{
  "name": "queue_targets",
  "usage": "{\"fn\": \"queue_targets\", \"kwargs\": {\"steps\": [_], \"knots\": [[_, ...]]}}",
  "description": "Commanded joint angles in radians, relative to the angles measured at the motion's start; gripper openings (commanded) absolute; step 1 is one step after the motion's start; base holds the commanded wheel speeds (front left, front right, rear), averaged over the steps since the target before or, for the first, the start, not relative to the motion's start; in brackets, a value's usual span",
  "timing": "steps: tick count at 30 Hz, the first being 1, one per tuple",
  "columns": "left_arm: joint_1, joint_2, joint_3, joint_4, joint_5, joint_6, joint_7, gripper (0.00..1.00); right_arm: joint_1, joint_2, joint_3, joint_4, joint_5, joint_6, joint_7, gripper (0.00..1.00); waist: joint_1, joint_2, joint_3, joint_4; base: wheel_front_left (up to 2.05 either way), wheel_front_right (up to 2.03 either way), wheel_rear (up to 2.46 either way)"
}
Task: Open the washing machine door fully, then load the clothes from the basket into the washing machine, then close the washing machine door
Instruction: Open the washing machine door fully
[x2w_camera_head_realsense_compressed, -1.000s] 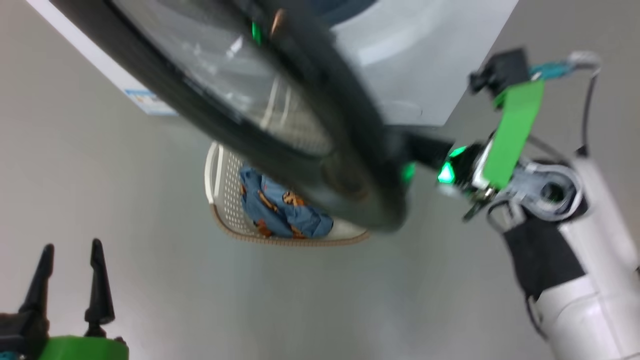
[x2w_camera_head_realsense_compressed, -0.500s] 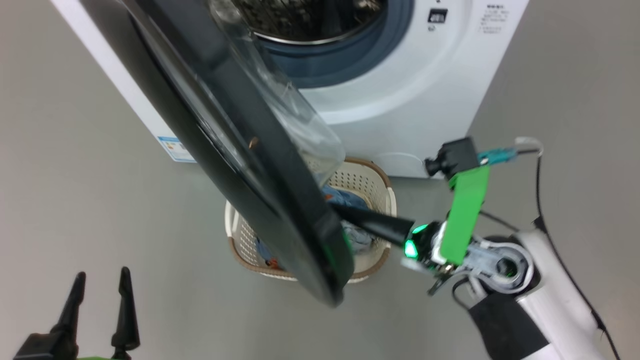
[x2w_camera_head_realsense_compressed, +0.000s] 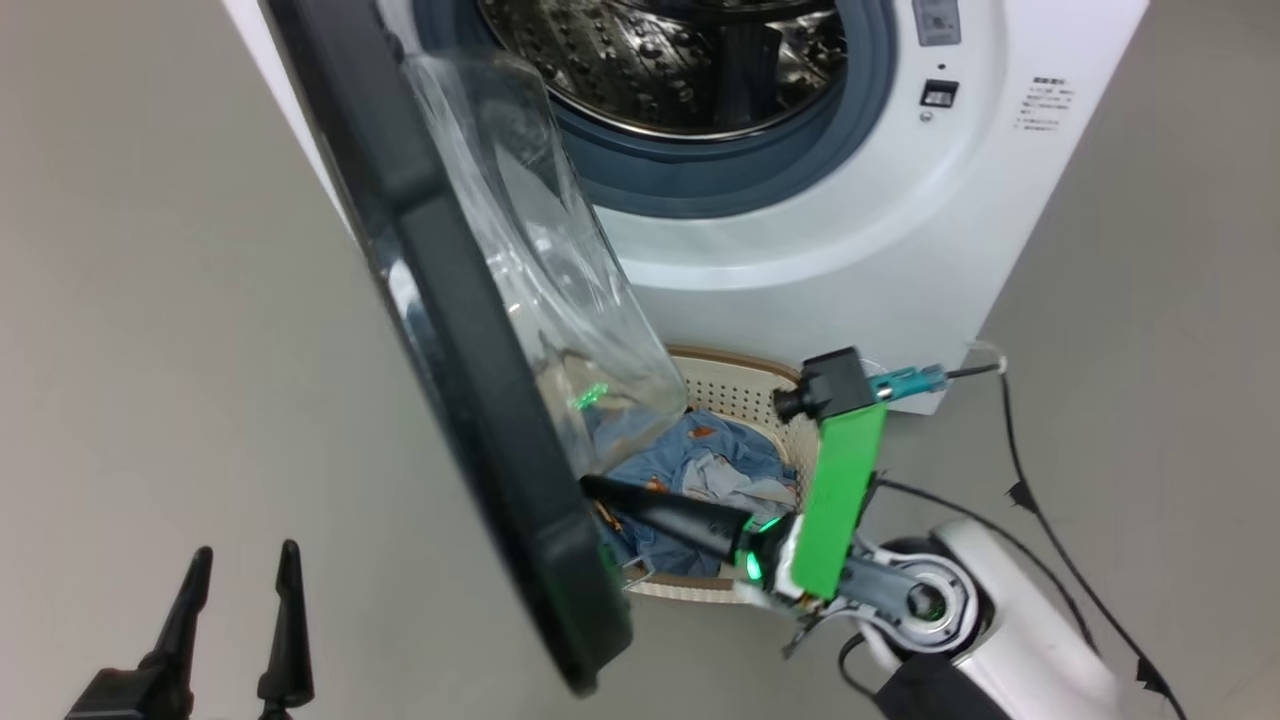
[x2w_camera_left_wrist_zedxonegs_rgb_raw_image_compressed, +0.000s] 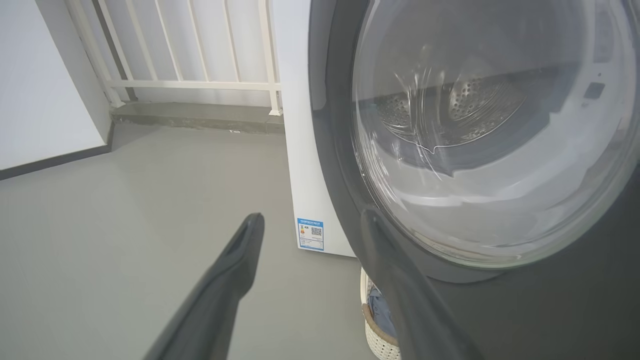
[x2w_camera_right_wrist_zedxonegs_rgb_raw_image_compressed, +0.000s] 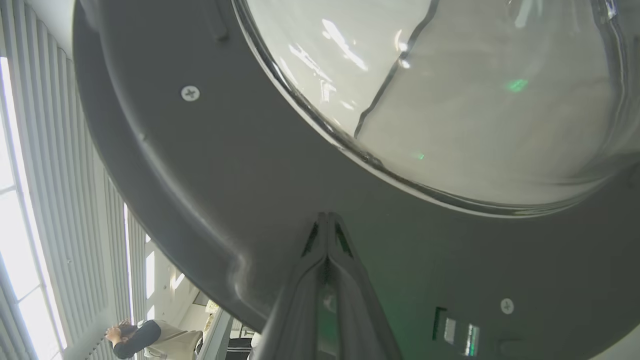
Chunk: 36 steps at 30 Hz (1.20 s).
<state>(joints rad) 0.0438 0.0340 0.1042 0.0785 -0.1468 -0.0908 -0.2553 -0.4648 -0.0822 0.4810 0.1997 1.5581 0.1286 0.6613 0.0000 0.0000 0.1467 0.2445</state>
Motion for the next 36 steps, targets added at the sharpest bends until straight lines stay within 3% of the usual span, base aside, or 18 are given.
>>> {"fn": "queue_targets", "kwargs": {"steps": [1, 19, 30, 31, 32, 33, 36], "knots": [[-0.007, 0.016, 0.027, -0.030, -0.003, 0.012, -0.006, 1.00, -0.005, 0.032, 0.037, -0.025, 0.005, 0.002, -0.009, 0.00, 0.0000, 0.0000, -0.007, 0.009, 0.00, 0.00, 0.00], [-0.020, 0.016, -0.012, -0.048, -0.022, 0.033, -0.006, 1.00, -0.088, 0.032, 0.262, 0.041, 0.102, 0.002, -0.192, 0.00, 0.0000, 0.0000, -0.004, 0.016, 0.00, 0.00, 0.00], [-0.013, 0.016, 0.011, -0.048, -0.016, 0.035, -0.006, 1.00, -0.074, 0.032, 0.286, 0.035, 0.080, 0.002, -0.263, 0.00, 0.0000, 0.0000, -0.043, -0.013, 0.00, 0.00, 0.00], [-0.010, 0.016, 0.014, -0.048, -0.014, 0.035, -0.006, 1.00, -0.067, 0.031, 0.282, 0.027, 0.071, 0.002, -0.264, 0.18, 0.0000, 0.0000, -0.047, -0.017, 0.00, 0.00, 0.00], [-0.007, 0.016, 0.020, -0.047, -0.011, 0.033, -0.006, 1.00, -0.055, 0.020, 0.276, 0.003, 0.046, 0.002, -0.271, 0.43, 0.0000, 0.0000, -0.056, -0.025, 0.00, 0.00, 0.00], [-0.007, 0.016, 0.020, -0.047, -0.011, 0.033, -0.006, 1.00, -0.055, 0.020, 0.276, 0.003, 0.046, 0.002, -0.271, 0.43, 0.0000, 0.0000, -0.056, -0.025, 0.00, 0.00, 0.00], [0.000, 0.016, 0.028, -0.044, -0.013, 0.033, -0.006, 1.00, -0.036, -0.003, 0.275, -0.049, 0.008, 0.002, -0.291, 1.00, 0.0000, 0.0000, -0.070, -0.038, 0.00, 0.00, 0.00]]}}
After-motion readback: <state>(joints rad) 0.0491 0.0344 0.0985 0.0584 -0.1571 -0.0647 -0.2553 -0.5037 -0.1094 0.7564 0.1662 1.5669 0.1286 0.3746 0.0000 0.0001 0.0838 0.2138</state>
